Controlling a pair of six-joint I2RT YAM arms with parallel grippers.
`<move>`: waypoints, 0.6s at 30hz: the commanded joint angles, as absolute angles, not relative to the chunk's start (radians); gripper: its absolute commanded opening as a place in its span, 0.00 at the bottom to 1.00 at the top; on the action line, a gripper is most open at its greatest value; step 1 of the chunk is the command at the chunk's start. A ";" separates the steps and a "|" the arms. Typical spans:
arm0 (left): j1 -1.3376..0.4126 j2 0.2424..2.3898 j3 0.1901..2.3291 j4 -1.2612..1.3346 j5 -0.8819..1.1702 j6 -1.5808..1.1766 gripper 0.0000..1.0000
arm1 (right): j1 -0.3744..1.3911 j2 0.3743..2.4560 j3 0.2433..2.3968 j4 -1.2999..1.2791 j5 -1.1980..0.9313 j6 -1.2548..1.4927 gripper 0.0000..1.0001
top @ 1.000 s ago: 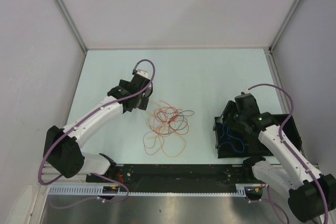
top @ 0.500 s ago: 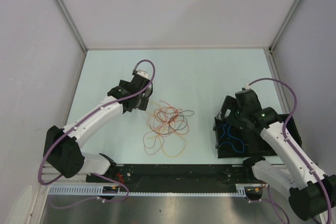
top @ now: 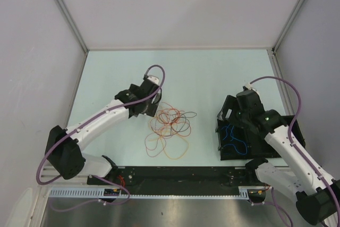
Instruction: Untangle the cables
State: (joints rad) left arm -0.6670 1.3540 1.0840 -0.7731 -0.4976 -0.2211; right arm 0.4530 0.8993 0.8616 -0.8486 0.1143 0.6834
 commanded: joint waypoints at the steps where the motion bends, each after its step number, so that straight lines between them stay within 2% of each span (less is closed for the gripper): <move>1: -0.756 1.379 1.149 -0.787 -0.469 -0.304 0.92 | 0.469 0.894 0.911 -0.766 0.072 0.707 0.91; 5: -0.848 1.423 1.118 -0.652 -0.367 -0.377 0.91 | 0.476 0.890 0.913 -0.733 0.043 0.669 0.91; 9: -0.902 1.498 1.086 -0.404 -0.292 -0.328 0.90 | 0.463 0.844 0.939 -0.767 0.049 0.635 0.92; 18: -0.928 1.643 1.124 -0.325 -0.265 -0.203 0.83 | 0.399 0.766 0.950 -0.859 0.031 0.606 0.93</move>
